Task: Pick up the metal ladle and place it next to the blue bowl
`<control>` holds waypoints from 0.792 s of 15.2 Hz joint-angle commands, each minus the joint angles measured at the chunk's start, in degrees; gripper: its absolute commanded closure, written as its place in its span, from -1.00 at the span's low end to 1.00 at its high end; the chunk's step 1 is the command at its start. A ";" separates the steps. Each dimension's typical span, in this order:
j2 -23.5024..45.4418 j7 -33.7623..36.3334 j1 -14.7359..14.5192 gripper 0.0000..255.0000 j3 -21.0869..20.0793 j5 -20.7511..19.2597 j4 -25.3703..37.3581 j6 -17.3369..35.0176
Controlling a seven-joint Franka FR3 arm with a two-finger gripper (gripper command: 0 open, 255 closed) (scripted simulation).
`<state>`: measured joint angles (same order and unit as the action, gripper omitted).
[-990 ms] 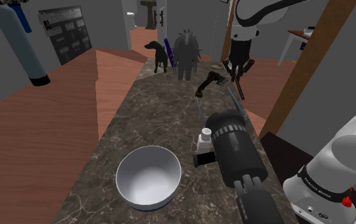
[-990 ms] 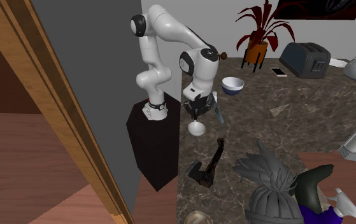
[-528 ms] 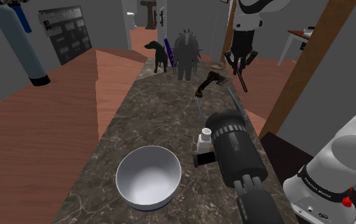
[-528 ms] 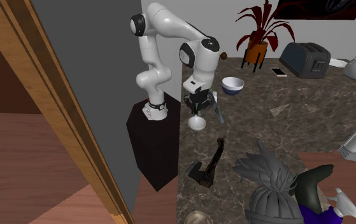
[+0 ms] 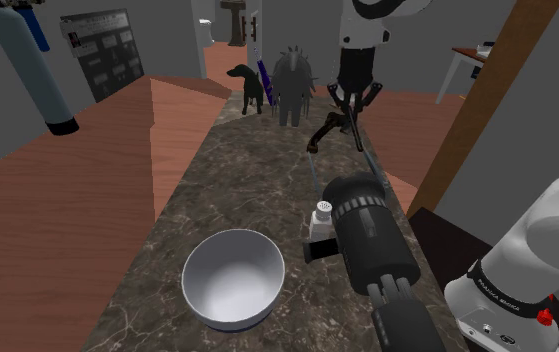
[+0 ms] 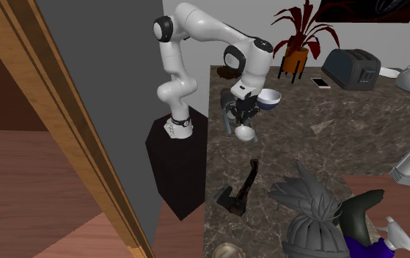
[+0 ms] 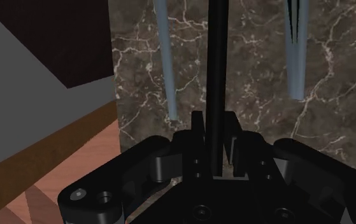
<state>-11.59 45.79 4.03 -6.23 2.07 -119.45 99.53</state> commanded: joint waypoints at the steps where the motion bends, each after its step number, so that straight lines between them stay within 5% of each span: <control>1: 1.07 3.01 -1.29 1.00 -1.80 0.67 0.93 0.24; 12: 10.71 18.23 -7.97 1.00 -10.30 1.63 11.65 -0.29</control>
<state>-2.31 62.63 -3.40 -15.89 3.89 -109.66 99.64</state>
